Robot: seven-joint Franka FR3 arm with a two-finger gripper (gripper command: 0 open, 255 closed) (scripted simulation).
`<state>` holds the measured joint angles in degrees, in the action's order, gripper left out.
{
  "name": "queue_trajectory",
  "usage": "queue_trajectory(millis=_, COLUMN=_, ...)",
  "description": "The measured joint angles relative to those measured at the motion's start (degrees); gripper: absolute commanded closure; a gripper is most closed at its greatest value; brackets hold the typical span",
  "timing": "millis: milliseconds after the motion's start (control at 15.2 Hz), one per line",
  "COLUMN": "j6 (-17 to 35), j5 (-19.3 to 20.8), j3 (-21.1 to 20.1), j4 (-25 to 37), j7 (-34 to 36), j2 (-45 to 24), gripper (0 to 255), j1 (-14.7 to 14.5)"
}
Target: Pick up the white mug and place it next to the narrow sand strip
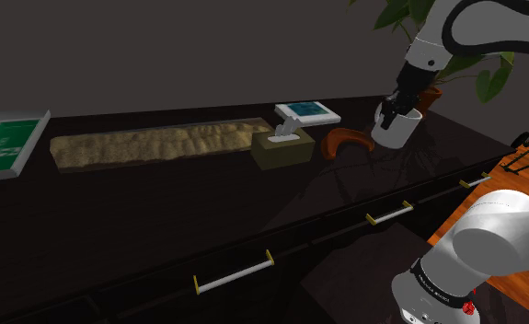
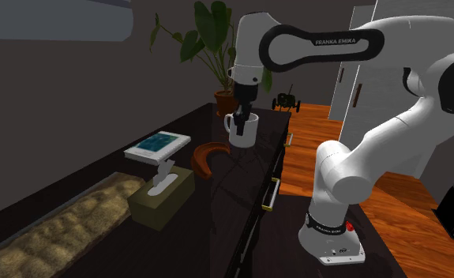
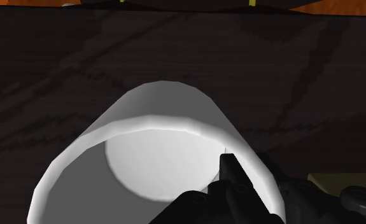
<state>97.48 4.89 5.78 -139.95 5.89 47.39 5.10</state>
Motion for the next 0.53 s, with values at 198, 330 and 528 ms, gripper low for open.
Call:
queue_trajectory(millis=198, j6=-2.1, j5=-0.2, j3=-0.1, j4=2.8, j7=-0.1, j2=-0.7, gripper=255, j1=-0.1)
queue_trajectory(millis=330, j6=-3.5, j5=-0.2, j3=-0.2, j4=4.6, j7=-0.1, j2=-1.1, gripper=255, j1=-0.1)
queue_trajectory(millis=528, j6=-5.5, j5=-0.3, j3=-0.3, j4=7.3, j7=-0.2, j2=-1.8, gripper=255, j1=-0.2)
